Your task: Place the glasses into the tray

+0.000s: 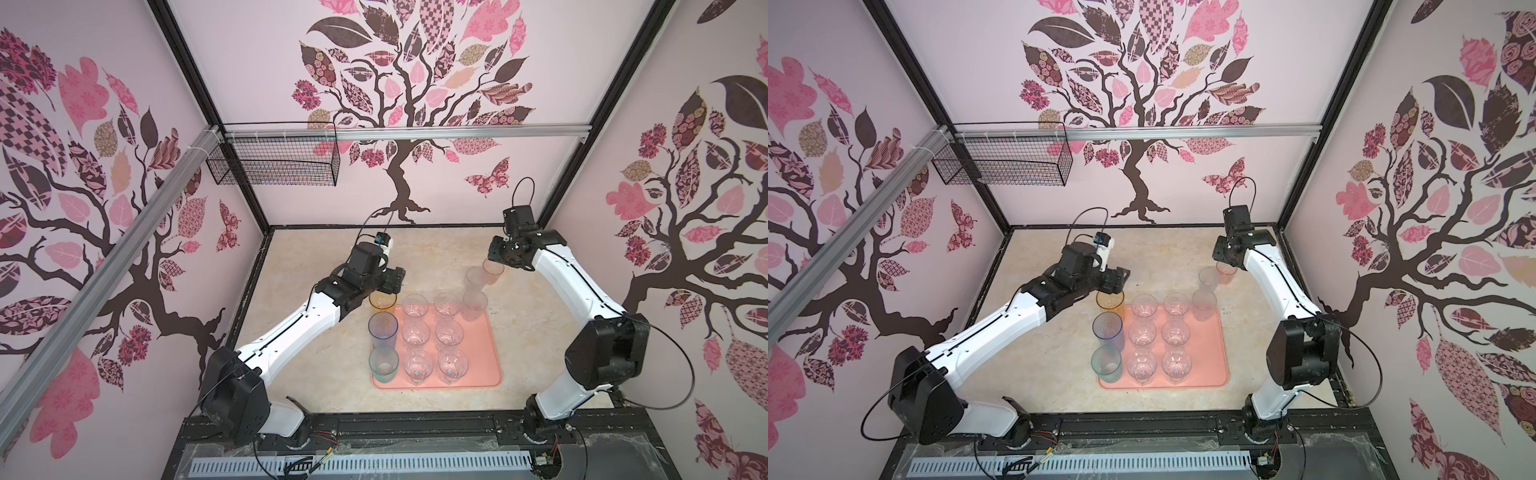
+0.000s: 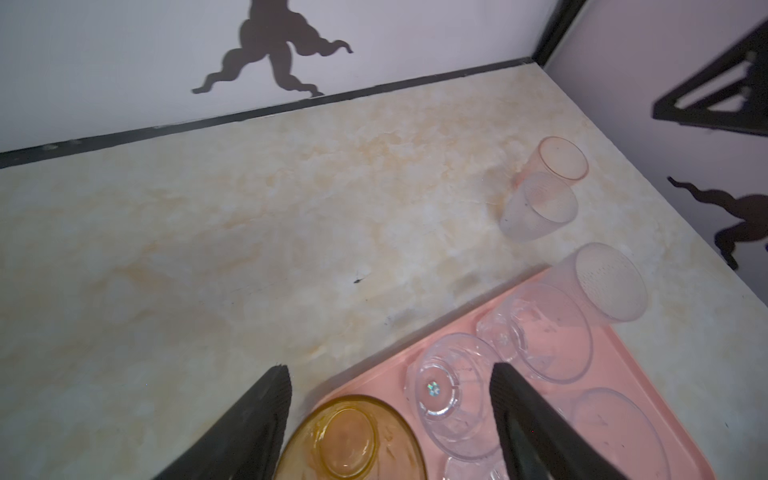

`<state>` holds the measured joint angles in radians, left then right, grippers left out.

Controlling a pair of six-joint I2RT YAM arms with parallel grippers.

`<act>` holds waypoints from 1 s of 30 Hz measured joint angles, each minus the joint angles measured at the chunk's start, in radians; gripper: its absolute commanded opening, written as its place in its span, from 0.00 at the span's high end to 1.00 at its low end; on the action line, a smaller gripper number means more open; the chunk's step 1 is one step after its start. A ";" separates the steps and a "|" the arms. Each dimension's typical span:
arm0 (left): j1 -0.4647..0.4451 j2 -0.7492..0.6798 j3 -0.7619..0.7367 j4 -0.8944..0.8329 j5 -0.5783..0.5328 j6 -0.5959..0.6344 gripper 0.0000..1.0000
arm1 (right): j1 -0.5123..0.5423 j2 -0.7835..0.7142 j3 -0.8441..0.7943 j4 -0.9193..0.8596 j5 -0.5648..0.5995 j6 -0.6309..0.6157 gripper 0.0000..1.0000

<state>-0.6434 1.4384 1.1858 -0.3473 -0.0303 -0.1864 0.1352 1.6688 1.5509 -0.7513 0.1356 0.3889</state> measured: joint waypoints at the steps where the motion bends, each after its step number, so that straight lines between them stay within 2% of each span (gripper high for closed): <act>1: -0.021 0.010 0.000 0.002 0.006 0.012 0.20 | 0.000 0.023 0.007 0.002 0.000 -0.001 0.54; 4: -0.051 0.023 -0.003 0.005 0.016 0.043 0.20 | 0.001 0.074 0.015 0.002 0.000 -0.003 0.54; 10: -0.045 0.021 -0.012 0.026 0.004 0.082 0.20 | -0.013 0.120 0.012 0.011 0.005 0.004 0.54; 20: -0.045 0.018 -0.034 0.037 -0.011 0.090 0.20 | -0.110 0.156 -0.027 0.063 0.021 0.051 0.54; 30: -0.045 0.018 -0.036 0.048 -0.024 0.090 0.20 | -0.144 0.237 -0.041 0.117 -0.022 0.085 0.56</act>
<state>-0.6888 1.4567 1.1500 -0.2996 -0.0544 -0.0959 -0.0090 1.9053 1.5101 -0.6346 0.1135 0.4736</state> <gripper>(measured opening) 0.804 0.447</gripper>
